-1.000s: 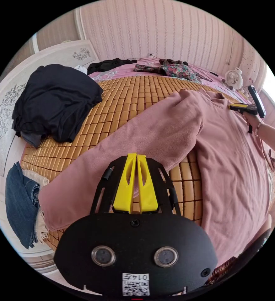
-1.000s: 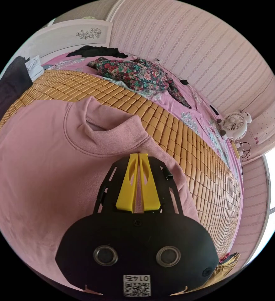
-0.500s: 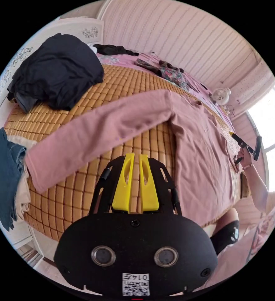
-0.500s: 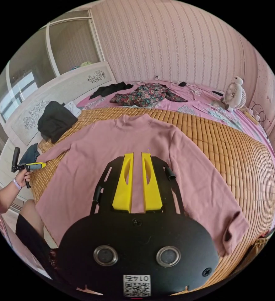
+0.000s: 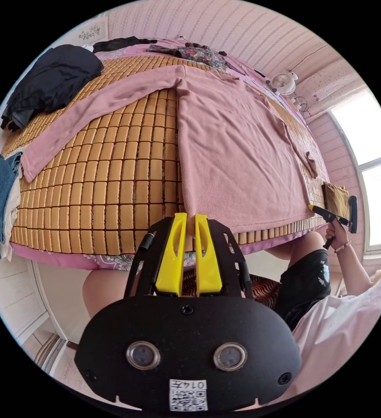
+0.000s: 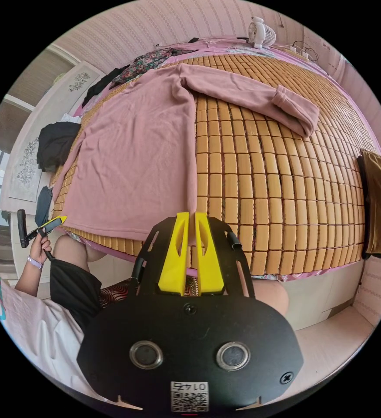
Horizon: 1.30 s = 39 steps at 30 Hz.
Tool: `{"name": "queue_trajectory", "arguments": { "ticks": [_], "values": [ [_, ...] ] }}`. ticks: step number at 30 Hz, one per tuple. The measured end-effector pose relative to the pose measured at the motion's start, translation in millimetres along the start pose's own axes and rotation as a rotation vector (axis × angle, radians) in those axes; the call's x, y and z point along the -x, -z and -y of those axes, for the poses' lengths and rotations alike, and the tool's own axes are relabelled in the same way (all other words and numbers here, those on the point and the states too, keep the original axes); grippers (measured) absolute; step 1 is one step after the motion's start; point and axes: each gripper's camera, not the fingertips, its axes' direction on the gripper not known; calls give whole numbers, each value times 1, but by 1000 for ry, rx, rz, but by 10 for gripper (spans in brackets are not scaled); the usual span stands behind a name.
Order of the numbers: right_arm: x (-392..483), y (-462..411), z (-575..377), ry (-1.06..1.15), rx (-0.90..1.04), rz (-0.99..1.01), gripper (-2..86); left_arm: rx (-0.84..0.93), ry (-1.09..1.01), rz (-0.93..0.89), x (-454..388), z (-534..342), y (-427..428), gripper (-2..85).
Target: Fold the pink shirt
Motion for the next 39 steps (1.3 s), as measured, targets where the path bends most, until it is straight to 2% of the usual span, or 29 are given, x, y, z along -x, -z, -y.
{"name": "queue_trajectory", "arguments": {
  "ticks": [3,7,11,13,16,20,22,24,26,30,33,39],
  "values": [
    [-7,-11,-9,-27,10,15,21,114,43,-1,7,-6,-21,32],
    [-16,-1,-9,-44,12,79,44,151,-79,91,-15,2,-15,37],
    [-35,39,-5,-42,-161,28,64,54,-138,237,-35,1,27,33],
    [-45,56,15,-30,-261,-86,81,-12,-142,273,-40,1,45,30],
    [-49,62,60,30,-346,-199,109,-63,-217,213,-52,6,49,25],
    [-54,46,114,-19,-372,-392,141,0,-174,64,-63,19,15,29],
    [-63,21,139,-51,-283,-478,136,9,-186,-4,-71,20,1,32],
    [-72,3,148,-60,-183,-488,111,120,-189,26,-81,23,-28,36],
    [-77,10,143,-67,-217,-444,87,86,-216,54,-87,20,-27,40],
    [-106,65,101,-231,-449,-493,29,103,-227,59,-84,20,-20,26],
    [-137,100,61,-307,-561,-482,41,129,-249,58,-83,22,-15,17],
    [-208,93,-10,-624,-433,-474,65,119,-181,-26,-59,20,1,4]
  ]
}}
